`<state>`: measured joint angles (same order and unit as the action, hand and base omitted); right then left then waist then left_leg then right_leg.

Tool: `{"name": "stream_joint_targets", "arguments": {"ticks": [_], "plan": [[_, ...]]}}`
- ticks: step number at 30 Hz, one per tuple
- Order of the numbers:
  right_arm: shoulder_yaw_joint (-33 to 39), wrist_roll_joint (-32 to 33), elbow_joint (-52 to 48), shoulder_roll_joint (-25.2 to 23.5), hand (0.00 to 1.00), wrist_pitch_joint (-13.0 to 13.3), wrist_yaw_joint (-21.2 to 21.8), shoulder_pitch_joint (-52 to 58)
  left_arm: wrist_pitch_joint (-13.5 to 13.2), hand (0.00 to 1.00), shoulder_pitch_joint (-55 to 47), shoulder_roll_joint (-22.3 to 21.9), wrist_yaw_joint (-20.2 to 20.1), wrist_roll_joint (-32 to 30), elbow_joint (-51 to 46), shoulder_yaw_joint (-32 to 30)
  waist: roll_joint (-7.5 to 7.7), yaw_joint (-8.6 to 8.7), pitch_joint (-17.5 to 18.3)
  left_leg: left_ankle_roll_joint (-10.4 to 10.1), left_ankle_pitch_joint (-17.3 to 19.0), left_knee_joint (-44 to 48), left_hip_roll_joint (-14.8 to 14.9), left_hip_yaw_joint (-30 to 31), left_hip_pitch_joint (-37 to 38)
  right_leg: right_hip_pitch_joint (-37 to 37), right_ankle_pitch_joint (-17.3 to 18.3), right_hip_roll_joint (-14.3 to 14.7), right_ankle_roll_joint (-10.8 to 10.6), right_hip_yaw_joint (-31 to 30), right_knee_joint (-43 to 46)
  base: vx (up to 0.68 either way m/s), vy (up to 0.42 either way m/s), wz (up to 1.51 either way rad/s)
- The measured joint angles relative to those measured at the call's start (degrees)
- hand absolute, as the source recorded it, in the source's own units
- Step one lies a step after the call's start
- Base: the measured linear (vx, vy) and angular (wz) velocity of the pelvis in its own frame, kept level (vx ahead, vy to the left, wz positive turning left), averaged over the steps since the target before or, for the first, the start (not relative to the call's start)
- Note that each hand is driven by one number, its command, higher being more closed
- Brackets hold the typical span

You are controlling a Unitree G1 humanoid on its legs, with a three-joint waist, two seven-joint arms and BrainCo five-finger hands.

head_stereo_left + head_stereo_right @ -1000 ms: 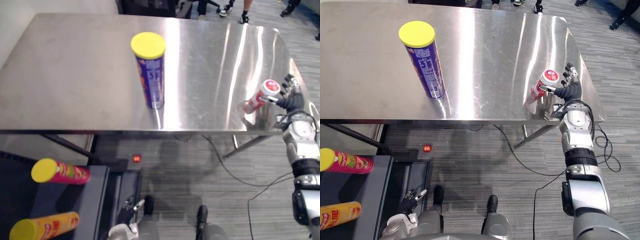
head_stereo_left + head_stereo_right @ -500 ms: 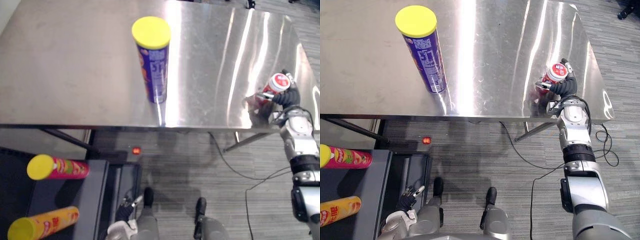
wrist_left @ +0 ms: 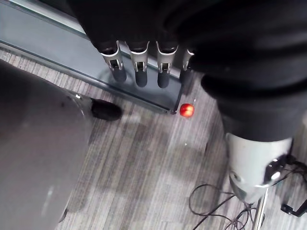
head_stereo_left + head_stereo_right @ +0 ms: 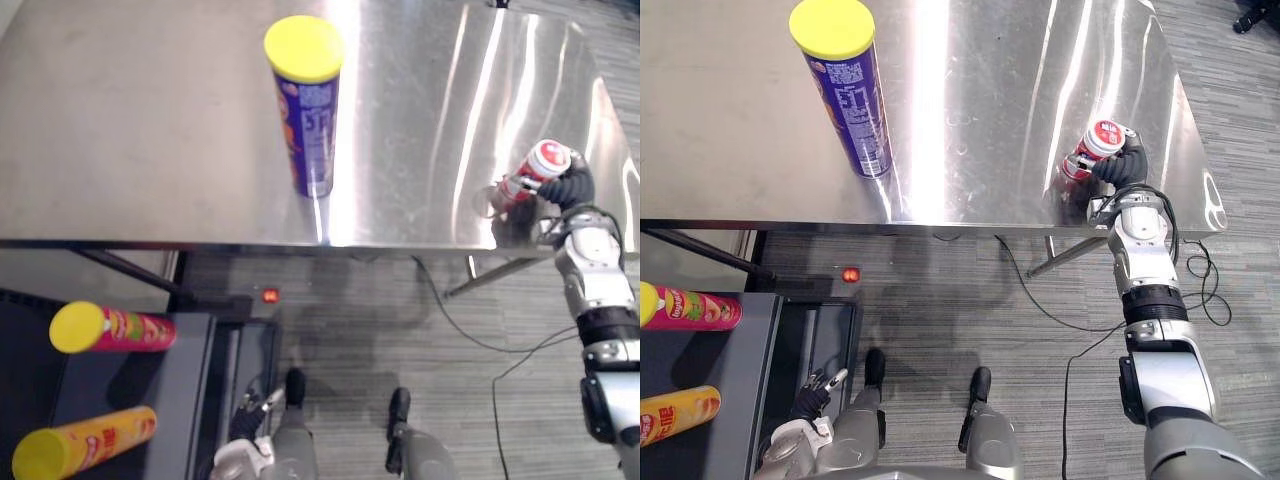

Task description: Put the gum and the chips on the shelf.

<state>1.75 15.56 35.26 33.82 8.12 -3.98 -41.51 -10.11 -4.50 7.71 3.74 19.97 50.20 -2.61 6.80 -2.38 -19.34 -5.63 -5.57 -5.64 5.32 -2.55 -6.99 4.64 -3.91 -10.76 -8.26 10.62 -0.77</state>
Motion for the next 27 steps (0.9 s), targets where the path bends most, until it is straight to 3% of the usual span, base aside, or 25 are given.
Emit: {"name": "stream_joint_targets", "arguments": {"ticks": [7, 11, 19, 27], "plan": [[2.83, -5.12, -8.42, -0.04, 1.00, 0.06, -4.13, 0.95, 0.01, 0.00, 0.00, -0.07, 0.39, -0.45, -0.18, -0.01, -0.16, 0.08, -0.12, -0.12, -0.28, -0.04, 0.06, 0.21, -0.10, 0.00, 0.00, 0.07, 0.00, 0.04, 0.03, 0.00, 0.000, 0.00], [7.30, -13.47, -14.89, -0.03, 1.00, 0.14, -8.23, 1.67, 0.13, 0.00, 0.00, -0.16, 0.44, -2.27, -0.49, -0.17, -0.20, 0.22, -0.09, -0.10, -0.67, 0.10, 0.16, 0.51, 0.00, -0.21, 0.00, 0.12, 0.00, 0.08, 0.11, 0.00, 0.000, 0.00], [9.99, -20.17, -25.22, -0.75, 1.00, 0.14, -12.12, 4.24, 0.90, 0.00, 0.00, -1.20, 0.57, -6.32, -0.23, -1.82, -0.94, 0.52, 0.37, -0.48, -0.88, -0.21, 1.02, 1.33, 2.36, -3.05, 0.16, 0.93, 0.06, 0.68, -0.01, -0.03, -0.009, 0.04], [10.33, -29.32, -34.34, -3.88, 1.00, 0.17, -11.99, 14.55, 2.02, 0.00, -0.35, -1.90, 0.39, -11.86, 2.55, -1.78, -2.51, 0.63, 6.39, -1.28, -1.37, -0.25, 1.78, 3.49, 3.82, -5.91, 2.76, 1.70, -0.03, 3.20, 0.03, -0.04, -0.036, 0.12]]}}
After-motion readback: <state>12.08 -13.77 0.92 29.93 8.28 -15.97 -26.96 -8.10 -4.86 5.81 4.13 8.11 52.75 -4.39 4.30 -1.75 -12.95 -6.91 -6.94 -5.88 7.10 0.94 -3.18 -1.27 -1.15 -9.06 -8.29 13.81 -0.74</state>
